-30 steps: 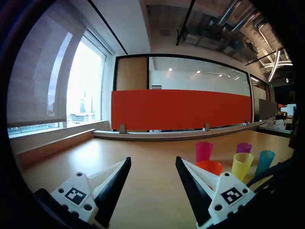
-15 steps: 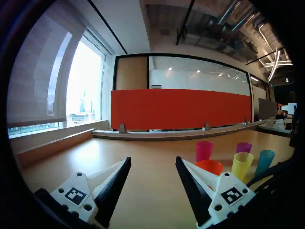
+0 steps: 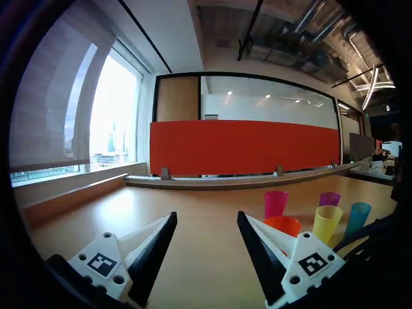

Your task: Pour water

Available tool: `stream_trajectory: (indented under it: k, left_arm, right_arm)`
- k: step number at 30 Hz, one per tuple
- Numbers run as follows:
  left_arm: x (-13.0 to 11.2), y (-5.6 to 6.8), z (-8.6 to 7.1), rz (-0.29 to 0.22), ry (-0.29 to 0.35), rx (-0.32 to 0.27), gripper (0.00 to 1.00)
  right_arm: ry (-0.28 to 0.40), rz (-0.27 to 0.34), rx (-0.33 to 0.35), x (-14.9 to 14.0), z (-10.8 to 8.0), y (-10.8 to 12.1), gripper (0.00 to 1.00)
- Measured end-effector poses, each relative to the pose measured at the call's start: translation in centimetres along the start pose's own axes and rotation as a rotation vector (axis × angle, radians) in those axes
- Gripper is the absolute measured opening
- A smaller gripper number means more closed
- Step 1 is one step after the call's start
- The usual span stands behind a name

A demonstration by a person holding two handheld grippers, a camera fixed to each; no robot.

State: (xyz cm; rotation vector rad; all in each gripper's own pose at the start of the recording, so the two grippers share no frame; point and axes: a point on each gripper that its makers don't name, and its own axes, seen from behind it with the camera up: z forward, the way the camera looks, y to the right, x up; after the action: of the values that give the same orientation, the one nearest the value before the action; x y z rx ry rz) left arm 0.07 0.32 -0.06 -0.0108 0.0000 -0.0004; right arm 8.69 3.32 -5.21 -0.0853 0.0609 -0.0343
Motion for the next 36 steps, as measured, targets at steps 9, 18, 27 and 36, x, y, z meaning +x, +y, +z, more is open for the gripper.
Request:
stream_trajectory:
  k: [9, 18, 27, 36]
  left_arm:
    - [0.0, 0.0, 0.0, 0.001, 0.0, 0.0, 0.86]
    - [0.0, 0.0, 0.0, 0.0, 0.0, 0.0, 0.86]
    - [0.0, 0.0, 0.0, 0.0, 0.0, 0.0, 0.86]
    - [0.0, 0.0, 0.0, 0.0, 0.0, 0.0, 0.86]
  right_arm:
    - [0.014, -0.01, 0.011, -0.9, 0.8, -0.6, 0.99]
    - [0.036, -0.004, 0.034, -2.1, 2.1, -1.4, 0.99]
    - [0.042, 0.02, 0.071, -3.1, 3.1, -2.4, 0.99]
    - [0.002, 0.014, 0.087, -5.3, 3.7, -3.8, 0.99]
